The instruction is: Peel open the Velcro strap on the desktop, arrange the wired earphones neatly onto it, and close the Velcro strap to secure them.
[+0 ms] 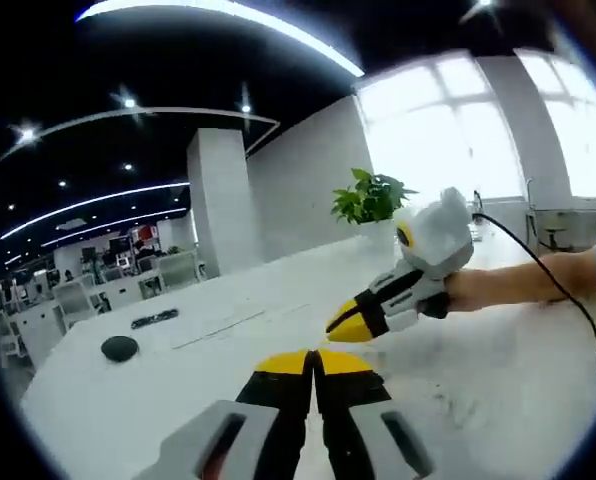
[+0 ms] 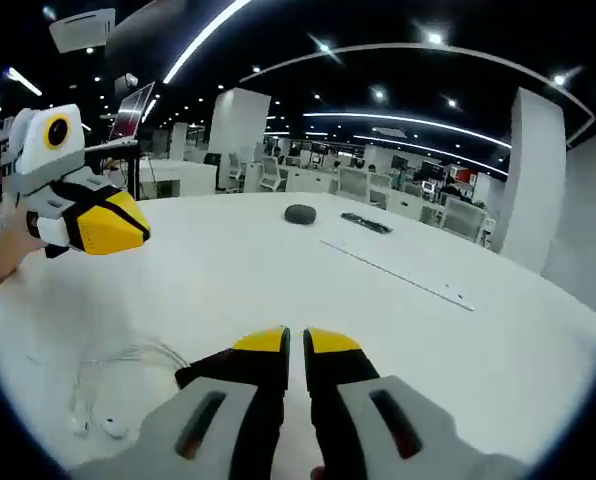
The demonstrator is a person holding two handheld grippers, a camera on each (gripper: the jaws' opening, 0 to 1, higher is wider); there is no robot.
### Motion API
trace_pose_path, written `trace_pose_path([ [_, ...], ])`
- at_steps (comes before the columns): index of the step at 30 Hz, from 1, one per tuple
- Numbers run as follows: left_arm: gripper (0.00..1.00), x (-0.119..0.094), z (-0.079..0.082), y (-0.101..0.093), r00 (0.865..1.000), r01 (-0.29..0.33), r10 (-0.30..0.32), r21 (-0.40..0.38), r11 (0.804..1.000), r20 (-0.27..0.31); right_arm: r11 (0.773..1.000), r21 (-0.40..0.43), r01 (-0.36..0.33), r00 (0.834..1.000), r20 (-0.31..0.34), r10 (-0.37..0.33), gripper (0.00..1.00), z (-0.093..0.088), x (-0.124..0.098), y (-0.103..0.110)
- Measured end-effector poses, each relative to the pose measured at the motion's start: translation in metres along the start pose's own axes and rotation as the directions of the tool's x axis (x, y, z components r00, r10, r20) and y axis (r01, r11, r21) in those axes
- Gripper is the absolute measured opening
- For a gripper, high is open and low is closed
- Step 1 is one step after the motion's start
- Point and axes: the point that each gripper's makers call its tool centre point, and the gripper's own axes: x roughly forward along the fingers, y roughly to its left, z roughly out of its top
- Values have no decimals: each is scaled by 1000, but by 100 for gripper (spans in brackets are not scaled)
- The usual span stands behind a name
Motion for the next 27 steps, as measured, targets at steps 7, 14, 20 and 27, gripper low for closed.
trace_pose_path([
  [7, 5, -42, 16, 55, 953, -285, 285, -14, 958, 100, 984, 147, 98, 983, 141, -118, 11, 35, -62, -16],
  [14, 8, -76, 23, 80, 885, -438, 433, -14, 899, 170, 937, 277, 212, 923, 257, -285, 17, 45, -125, -43],
  [20, 15, -90, 21, 97, 841, -511, 503, -14, 860, 202, 885, 390, 254, 870, 308, -386, 21, 33, -157, -69],
  [27, 22, -95, 13, 113, 830, -519, 524, -77, 851, 192, 849, 342, 403, 844, 221, -490, 28, 18, -155, -86],
])
